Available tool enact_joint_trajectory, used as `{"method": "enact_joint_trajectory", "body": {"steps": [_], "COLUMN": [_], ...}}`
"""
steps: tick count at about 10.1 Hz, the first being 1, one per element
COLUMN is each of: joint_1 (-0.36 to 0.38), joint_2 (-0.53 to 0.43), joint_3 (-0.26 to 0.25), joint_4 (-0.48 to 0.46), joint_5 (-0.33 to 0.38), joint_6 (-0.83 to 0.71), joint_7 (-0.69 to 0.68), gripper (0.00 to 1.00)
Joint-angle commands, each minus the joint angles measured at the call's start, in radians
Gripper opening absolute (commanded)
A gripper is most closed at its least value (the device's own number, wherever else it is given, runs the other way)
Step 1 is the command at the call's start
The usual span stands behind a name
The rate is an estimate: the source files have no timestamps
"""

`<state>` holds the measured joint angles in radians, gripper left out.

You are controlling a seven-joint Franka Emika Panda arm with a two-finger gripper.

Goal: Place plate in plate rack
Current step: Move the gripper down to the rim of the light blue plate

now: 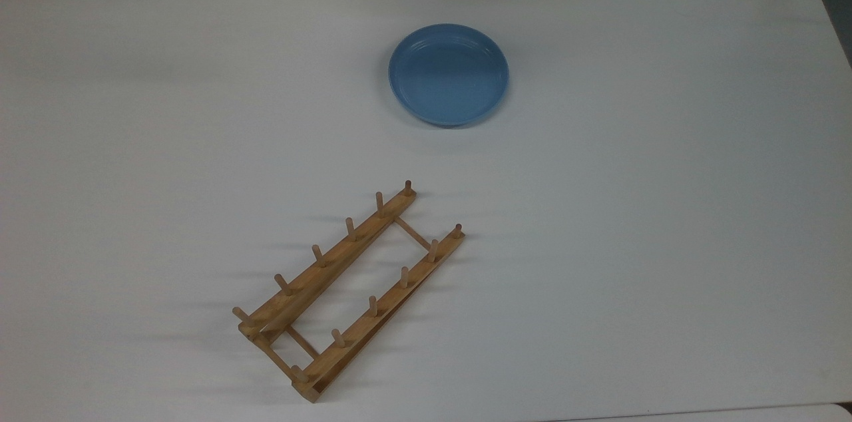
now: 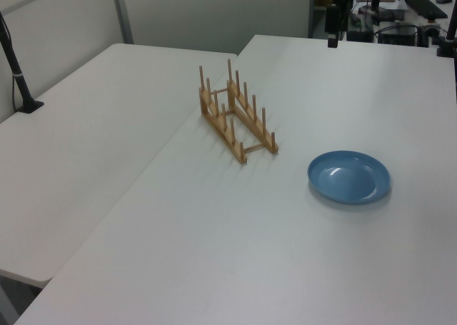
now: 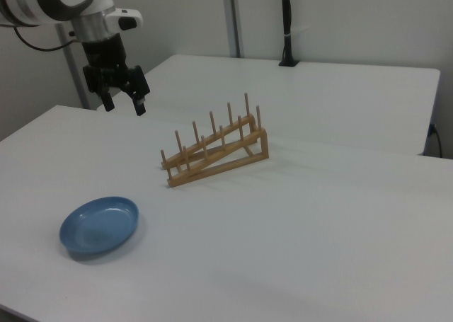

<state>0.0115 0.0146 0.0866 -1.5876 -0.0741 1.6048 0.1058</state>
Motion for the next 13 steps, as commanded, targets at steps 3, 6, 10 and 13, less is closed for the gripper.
{"method": "enact_joint_trajectory", "body": {"steps": [3, 6, 10, 13], "joint_1": [0.002, 0.001, -0.025, -0.001], "joint_2": [-0.016, -0.019, -0.018, -0.01], "joint_3": [-0.008, -0.01, -0.01, -0.005], "joint_4": [-0.02, -0.022, -0.15, -0.371], "joint_5": [0.023, 0.025, 0.022, -0.006], "joint_6": [-0.016, -0.013, 0.044, 0.226], "joint_7": [-0.001, -0.005, -0.346, -0.442], "gripper": [1.0, 1.0, 1.0, 0.97]}}
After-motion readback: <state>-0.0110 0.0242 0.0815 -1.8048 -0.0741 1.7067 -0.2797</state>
